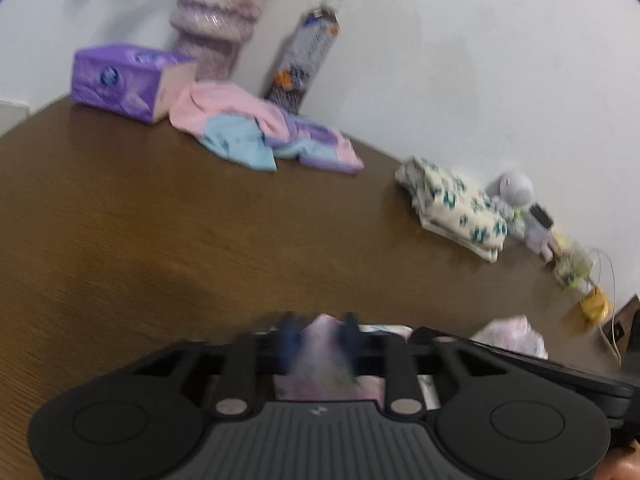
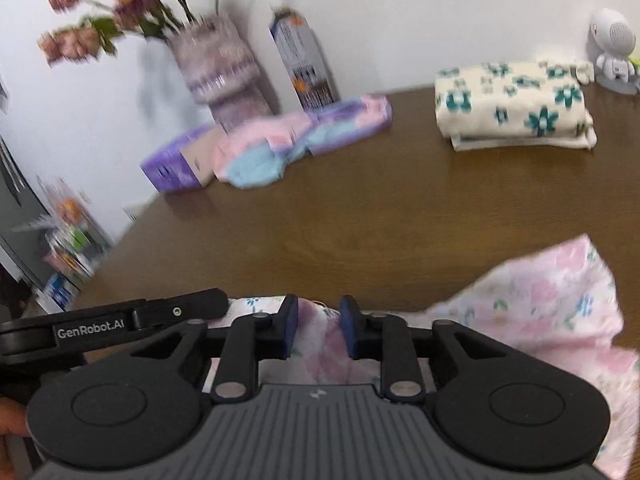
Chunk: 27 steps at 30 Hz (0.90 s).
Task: Fold clothes
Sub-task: 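Lower both grippers onto the ruffled skirt end beside the bundle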
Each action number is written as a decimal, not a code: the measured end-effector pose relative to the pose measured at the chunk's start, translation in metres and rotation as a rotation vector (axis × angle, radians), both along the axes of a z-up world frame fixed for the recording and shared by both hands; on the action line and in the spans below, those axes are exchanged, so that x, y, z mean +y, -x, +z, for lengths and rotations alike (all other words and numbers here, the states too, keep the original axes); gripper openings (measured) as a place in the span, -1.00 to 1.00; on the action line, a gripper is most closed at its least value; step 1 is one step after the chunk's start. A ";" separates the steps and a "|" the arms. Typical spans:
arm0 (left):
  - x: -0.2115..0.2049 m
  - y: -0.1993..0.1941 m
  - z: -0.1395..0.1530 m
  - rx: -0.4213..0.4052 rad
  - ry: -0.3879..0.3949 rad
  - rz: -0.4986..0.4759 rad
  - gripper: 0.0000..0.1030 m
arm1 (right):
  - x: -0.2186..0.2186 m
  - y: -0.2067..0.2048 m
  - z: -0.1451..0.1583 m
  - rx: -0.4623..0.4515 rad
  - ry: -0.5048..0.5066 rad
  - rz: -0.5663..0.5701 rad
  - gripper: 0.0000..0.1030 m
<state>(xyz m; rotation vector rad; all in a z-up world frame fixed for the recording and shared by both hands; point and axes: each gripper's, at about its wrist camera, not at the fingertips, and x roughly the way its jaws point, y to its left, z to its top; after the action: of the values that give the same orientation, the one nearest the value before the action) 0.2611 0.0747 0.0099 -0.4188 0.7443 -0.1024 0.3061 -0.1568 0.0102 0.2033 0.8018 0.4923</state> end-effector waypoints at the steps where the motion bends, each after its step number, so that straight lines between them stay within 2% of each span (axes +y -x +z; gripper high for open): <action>1: 0.000 0.002 -0.001 -0.005 0.003 0.001 -0.64 | -0.002 0.001 -0.002 0.000 -0.007 -0.002 -0.61; 2: 0.003 0.005 0.002 -0.011 0.012 0.006 -0.62 | -0.006 0.004 0.000 -0.004 -0.025 -0.005 -0.60; 4: 0.008 0.017 0.010 -0.040 0.035 0.015 -0.32 | -0.015 0.014 0.008 -0.028 -0.057 -0.011 -0.54; 7: 0.010 0.037 0.018 -0.074 0.026 0.008 -0.07 | -0.028 0.036 0.019 -0.070 -0.072 0.008 -0.47; 10: 0.005 0.043 0.012 -0.048 0.023 -0.009 -0.15 | -0.030 0.046 0.015 -0.042 -0.079 0.035 -0.47; 12: -0.001 0.041 0.004 -0.030 0.014 -0.028 -0.36 | -0.026 0.047 0.007 -0.019 -0.062 0.045 -0.57; 15: -0.003 0.051 0.006 -0.046 0.009 -0.017 -0.32 | -0.029 0.054 0.005 -0.021 -0.071 0.040 -0.58; 17: -0.004 0.065 0.014 -0.074 -0.002 -0.025 -0.17 | -0.034 0.066 0.012 -0.062 -0.065 0.054 -0.53; 19: -0.006 0.079 0.017 -0.086 -0.016 -0.027 -0.06 | -0.036 0.079 0.019 -0.092 -0.053 0.075 -0.37; 23: -0.016 0.088 0.008 -0.050 -0.041 -0.053 -0.12 | -0.031 0.095 0.015 -0.079 0.001 0.116 -0.37; 24: -0.016 0.087 0.004 -0.035 -0.039 -0.049 -0.21 | -0.029 0.094 0.009 -0.059 0.019 0.108 -0.46; 26: -0.016 0.095 0.007 -0.046 -0.037 -0.035 -0.21 | -0.031 0.096 0.006 -0.044 0.008 0.097 -0.46; 27: -0.015 0.100 0.010 -0.054 -0.033 -0.031 -0.11 | -0.033 0.100 0.008 -0.055 -0.001 0.096 -0.45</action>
<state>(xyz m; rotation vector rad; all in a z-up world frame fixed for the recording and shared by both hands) 0.1614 0.0599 0.0195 -0.3717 0.6983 -0.1300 0.2061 -0.1900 0.0184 0.1523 0.7598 0.5866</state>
